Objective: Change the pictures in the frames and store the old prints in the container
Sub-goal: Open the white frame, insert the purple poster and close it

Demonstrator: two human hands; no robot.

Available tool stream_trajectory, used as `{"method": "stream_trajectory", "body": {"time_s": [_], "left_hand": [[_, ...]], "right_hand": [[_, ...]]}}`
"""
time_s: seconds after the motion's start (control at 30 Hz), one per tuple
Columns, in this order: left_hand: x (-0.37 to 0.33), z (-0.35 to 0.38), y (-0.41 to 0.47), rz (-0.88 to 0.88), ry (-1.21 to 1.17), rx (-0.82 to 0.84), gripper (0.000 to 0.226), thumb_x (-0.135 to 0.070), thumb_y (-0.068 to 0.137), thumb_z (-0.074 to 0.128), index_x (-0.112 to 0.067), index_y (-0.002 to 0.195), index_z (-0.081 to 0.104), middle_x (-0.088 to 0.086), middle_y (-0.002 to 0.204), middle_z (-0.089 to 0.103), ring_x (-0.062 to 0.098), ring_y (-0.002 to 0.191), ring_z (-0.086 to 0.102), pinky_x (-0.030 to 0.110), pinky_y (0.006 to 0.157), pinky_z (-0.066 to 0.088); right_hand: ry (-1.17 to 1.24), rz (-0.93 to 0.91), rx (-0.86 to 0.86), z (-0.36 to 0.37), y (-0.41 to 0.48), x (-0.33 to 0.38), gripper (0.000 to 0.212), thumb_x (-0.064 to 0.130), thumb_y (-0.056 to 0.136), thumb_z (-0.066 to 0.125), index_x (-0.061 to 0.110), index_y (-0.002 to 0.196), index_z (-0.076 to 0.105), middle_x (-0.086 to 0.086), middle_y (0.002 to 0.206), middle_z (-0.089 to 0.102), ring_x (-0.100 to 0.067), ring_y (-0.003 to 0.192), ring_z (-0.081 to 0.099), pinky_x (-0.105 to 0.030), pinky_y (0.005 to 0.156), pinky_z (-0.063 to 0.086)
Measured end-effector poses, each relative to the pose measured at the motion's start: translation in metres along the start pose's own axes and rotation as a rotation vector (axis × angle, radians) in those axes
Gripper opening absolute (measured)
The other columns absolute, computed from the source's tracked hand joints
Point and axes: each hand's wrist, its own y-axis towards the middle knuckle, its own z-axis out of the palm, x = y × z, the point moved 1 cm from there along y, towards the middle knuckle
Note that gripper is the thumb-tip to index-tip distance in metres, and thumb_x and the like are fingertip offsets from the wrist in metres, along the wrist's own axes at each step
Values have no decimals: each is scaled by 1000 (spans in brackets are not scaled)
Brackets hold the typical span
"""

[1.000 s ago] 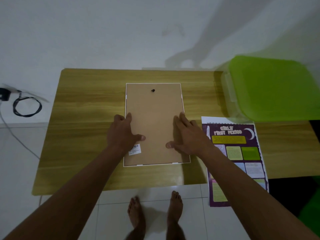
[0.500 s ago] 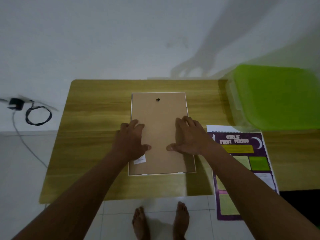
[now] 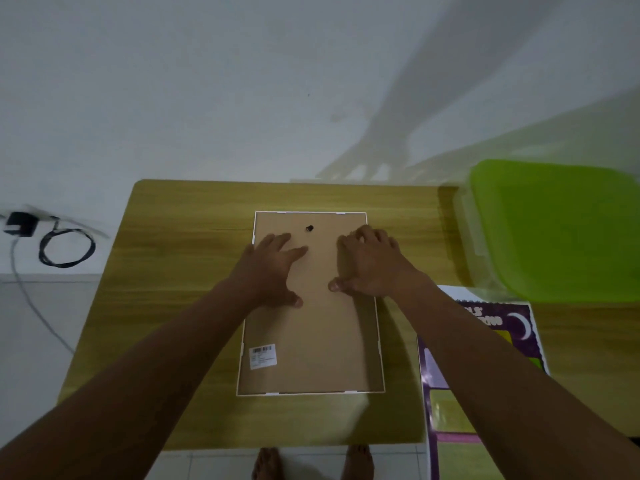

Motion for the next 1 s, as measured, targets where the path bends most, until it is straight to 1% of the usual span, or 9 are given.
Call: {"method": "stream_trajectory", "body": {"time_s": [0.03, 0.13, 0.27, 0.37, 0.47, 0.63, 0.87, 0.93, 1.0], "left_hand": [[1, 1, 1, 4, 17, -14, 121, -62, 62, 77, -29, 153, 6, 6, 162, -5, 27, 148, -5, 52, 118, 12], [4, 1, 10, -5, 36, 92, 138, -64, 59, 78, -21, 152, -14, 10, 157, -25, 29, 146, -18, 53, 118, 3], [11, 2, 15, 10, 35, 110, 140, -71, 57, 74, -22, 151, -17, 8, 157, -27, 26, 147, -17, 52, 119, 1], [14, 6, 12, 12, 4, 87, 139, -75, 57, 71, -24, 151, -19, 5, 156, -28, 24, 146, -20, 52, 118, -3], [13, 6, 8, 26, 15, 37, 133, -74, 61, 68, -20, 153, -12, 7, 159, -21, 24, 147, -16, 48, 119, -4], [14, 12, -8, 66, -38, -3, 115, -67, 73, 64, -17, 154, -1, 6, 161, -14, 21, 148, -11, 37, 119, 0], [14, 11, -10, 72, -70, -7, 113, -66, 74, 65, -16, 155, 3, 9, 161, -12, 23, 148, -11, 40, 119, 0], [14, 11, -17, 38, -92, -43, 112, -66, 73, 65, -16, 155, 7, 12, 161, -8, 26, 149, -8, 40, 119, 3], [12, 12, -30, -57, -162, -141, 108, -66, 74, 65, -17, 154, 12, 13, 161, 2, 29, 148, 3, 42, 118, 13]], "right_hand": [[8, -8, 10, 0, 4, -1, 95, 66, 63, 78, 22, 136, 38, -7, 148, 27, -36, 142, 20, -55, 115, 21], [47, -33, 60, 1, 15, -2, 111, 59, 56, 86, 17, 142, 29, -6, 163, 9, -29, 150, 4, -56, 119, 15], [33, -50, 102, 2, 21, -6, 125, 58, 62, 83, 23, 156, 8, -5, 166, -6, -26, 152, -6, -57, 120, 9], [1, -75, 98, 7, 20, -9, 125, 62, 70, 76, 25, 158, -4, -7, 165, -14, -27, 152, -12, -55, 121, 4], [28, -81, 57, 8, 16, -10, 122, 63, 71, 75, 19, 158, 1, -10, 165, -8, -27, 152, -9, -51, 121, 5], [51, -81, -5, 17, -4, -9, 104, 61, 84, 64, 12, 157, 9, -12, 165, -1, -26, 152, -5, -45, 121, 8], [88, -39, -29, 21, -14, -1, 93, 54, 89, 62, 11, 156, 15, -11, 165, 5, -26, 152, 0, -47, 120, 12], [101, -14, -46, 22, -20, 2, 90, 53, 89, 63, 12, 155, 19, -11, 164, 10, -28, 151, 7, -46, 119, 15], [109, 35, -93, 24, -29, 5, 85, 53, 87, 65, 12, 150, 26, -14, 157, 23, -32, 145, 21, -45, 114, 28]]}}
